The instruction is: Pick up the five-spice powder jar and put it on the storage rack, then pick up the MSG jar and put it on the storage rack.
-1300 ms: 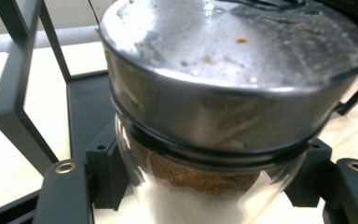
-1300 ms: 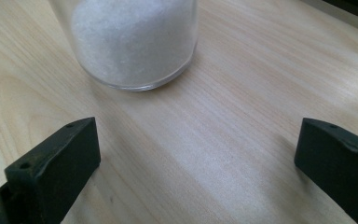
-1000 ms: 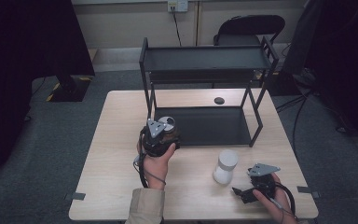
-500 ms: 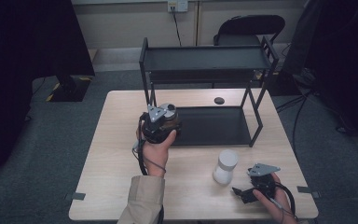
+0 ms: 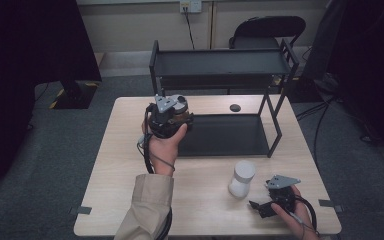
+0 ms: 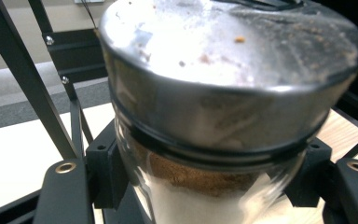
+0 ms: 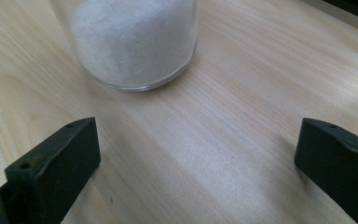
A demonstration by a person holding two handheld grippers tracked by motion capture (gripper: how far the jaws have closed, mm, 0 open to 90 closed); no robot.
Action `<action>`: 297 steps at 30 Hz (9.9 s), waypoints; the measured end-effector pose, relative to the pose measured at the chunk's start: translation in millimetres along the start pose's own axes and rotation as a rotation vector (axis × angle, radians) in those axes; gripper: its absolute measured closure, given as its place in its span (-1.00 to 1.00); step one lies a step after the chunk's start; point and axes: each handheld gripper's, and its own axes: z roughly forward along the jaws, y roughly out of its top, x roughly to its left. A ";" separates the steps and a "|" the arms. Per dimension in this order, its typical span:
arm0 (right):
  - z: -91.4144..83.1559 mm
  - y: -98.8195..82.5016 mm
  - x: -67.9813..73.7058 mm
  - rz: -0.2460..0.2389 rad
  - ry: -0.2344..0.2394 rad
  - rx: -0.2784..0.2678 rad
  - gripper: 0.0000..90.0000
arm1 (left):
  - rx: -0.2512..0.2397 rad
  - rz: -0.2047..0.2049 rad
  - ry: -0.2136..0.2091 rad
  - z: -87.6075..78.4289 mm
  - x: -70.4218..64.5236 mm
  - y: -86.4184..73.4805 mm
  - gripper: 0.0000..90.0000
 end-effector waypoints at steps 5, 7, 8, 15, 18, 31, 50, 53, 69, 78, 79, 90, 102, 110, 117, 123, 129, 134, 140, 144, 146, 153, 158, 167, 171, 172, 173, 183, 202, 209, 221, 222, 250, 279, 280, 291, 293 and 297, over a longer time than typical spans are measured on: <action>0.0 0.0 0.0 0.000 0.000 0.000 -1.00 | -0.005 0.003 0.011 -2.1 -1.0 11.1 -0.33; 0.0 0.0 0.0 0.000 0.000 0.000 -1.00 | -0.009 0.010 0.018 -3.7 -2.4 16.5 -0.33; 0.0 0.0 0.0 0.000 0.000 0.000 -1.00 | -0.011 0.013 0.019 -4.7 -2.8 19.4 -0.33; -0.1 0.2 -0.1 0.000 0.000 0.001 -1.00 | -0.027 0.011 0.007 -10.7 -1.9 38.2 -0.33; -0.1 0.2 0.0 0.000 0.000 0.001 -1.00 | -0.038 0.006 -0.008 -12.8 -1.6 45.7 -0.33; -0.1 0.1 0.0 -0.001 0.000 0.001 -1.00 | -0.047 0.029 -0.003 -18.9 -3.9 79.2 -0.33; -0.1 0.3 0.0 -0.001 0.000 0.002 -1.00 | -0.065 0.036 0.015 -18.7 -0.2 130.0 -0.33; -0.1 0.2 -0.1 -0.001 0.000 0.002 -1.00 | -0.060 0.035 0.019 -11.9 0.1 136.1 -0.33; 0.0 0.3 -0.4 -0.004 0.001 0.001 -1.00 | -0.041 0.027 0.037 31.9 5.8 156.4 -0.33; 0.0 0.4 -0.6 -0.003 0.002 0.002 -1.00 | -0.038 0.018 0.051 49.1 2.2 159.5 -0.33; -0.1 0.4 -0.6 -0.003 0.002 0.003 -1.00 | -0.040 0.019 0.048 49.7 2.1 160.1 -0.33; 0.0 0.4 -0.6 -0.003 0.002 0.002 -1.00 | -0.018 0.031 0.061 55.8 -0.2 164.2 -0.33; 0.0 0.4 -0.5 -0.003 0.002 0.002 -1.00 | -0.005 0.023 0.081 64.4 -2.5 160.7 -0.33; 0.0 0.4 -0.6 -0.003 0.002 0.002 -1.00 | -0.002 0.014 0.086 71.0 -3.8 156.3 -0.33; 0.0 0.4 -0.5 -0.003 0.002 0.002 -1.00 | -0.002 0.011 0.087 71.9 -4.3 156.4 -0.33; -0.1 0.5 -0.5 -0.003 0.002 0.003 -1.00 | 0.004 0.010 0.082 72.2 -2.7 157.9 -0.33; 0.0 0.4 -0.5 -0.003 0.002 0.002 -1.00 | 0.007 0.003 0.095 71.9 -5.9 158.8 -0.34; 0.0 0.4 -0.6 -0.003 0.002 0.002 -1.00 | -0.017 0.013 0.148 66.9 -17.5 159.2 -0.61; 0.0 0.3 -0.5 -0.003 0.002 0.001 -1.00 | -0.039 0.013 0.174 56.7 -27.2 160.6 -0.77; 0.1 0.2 -0.5 -0.004 0.001 0.001 -1.00 | -0.044 0.016 0.178 50.7 -32.7 158.5 -0.91; 0.0 0.2 -0.5 -0.004 0.001 0.001 -1.00 | -0.046 0.010 0.168 48.4 -32.9 155.8 -0.96; 0.0 0.2 -0.4 -0.002 0.002 0.001 -1.00 | -0.072 -0.019 0.158 36.4 -35.4 139.2 -1.00; 0.0 0.2 -0.5 -0.003 0.002 0.001 -1.00 | -0.083 -0.038 0.137 28.4 -34.7 126.3 -0.99; 0.0 0.2 -0.4 -0.003 0.001 0.001 -1.00 | -0.101 -0.070 0.121 16.2 -33.2 102.1 -0.98; 0.0 0.2 -0.4 -0.003 0.001 0.001 -1.00 | -0.101 -0.081 0.127 13.2 -33.1 88.9 -0.96; 0.0 0.3 -0.4 -0.002 0.001 0.002 -1.00 | -0.099 -0.076 0.129 12.9 -33.1 86.6 -0.96; 0.0 0.1 -0.5 -0.004 0.001 0.001 -1.00 | -0.099 -0.079 0.125 12.7 -32.2 82.7 -0.96; 0.0 0.1 -0.4 -0.002 0.001 0.001 -1.00 | -0.087 -0.101 0.124 14.0 -28.0 45.7 -0.96; 0.0 0.0 -0.3 -0.001 0.001 0.000 -1.00 | -0.079 -0.125 0.066 26.1 -32.7 -21.3 -0.95; 0.0 0.0 -0.2 0.000 0.001 0.000 -1.00 | -0.067 -0.142 0.059 29.7 -34.3 -45.8 -0.95; 0.0 0.1 -0.3 -0.002 0.001 0.001 -1.00 | -0.029 -0.176 0.039 33.5 -34.7 -89.0 -0.95; 0.0 0.0 -0.3 -0.002 0.001 0.001 -1.00 | -0.021 -0.179 0.037 33.8 -34.7 -92.1 -0.95; 0.0 0.0 -0.3 -0.002 0.001 0.001 -1.00 | 0.197 -0.164 0.024 36.5 -23.9 -159.7 -0.94; 0.1 0.0 -0.3 -0.002 0.001 0.000 -1.00 | 0.349 0.025 0.032 30.3 -15.4 -171.5 -0.99; 0.1 0.1 -0.4 -0.002 0.002 0.001 -1.00 | 0.349 0.027 0.030 30.1 -14.8 -171.5 -1.00; 0.1 0.4 0.0 -0.002 0.000 0.002 -1.00 | 0.350 0.034 0.025 29.7 -13.7 -171.7 -1.00; 0.1 0.4 -0.1 -0.002 0.000 0.002 -1.00 | 0.350 0.034 0.024 29.8 -13.5 -171.6 -1.00; 0.2 0.4 -0.4 -0.003 0.002 0.002 -1.00 | 0.350 0.034 0.024 29.8 -13.4 -171.6 -1.00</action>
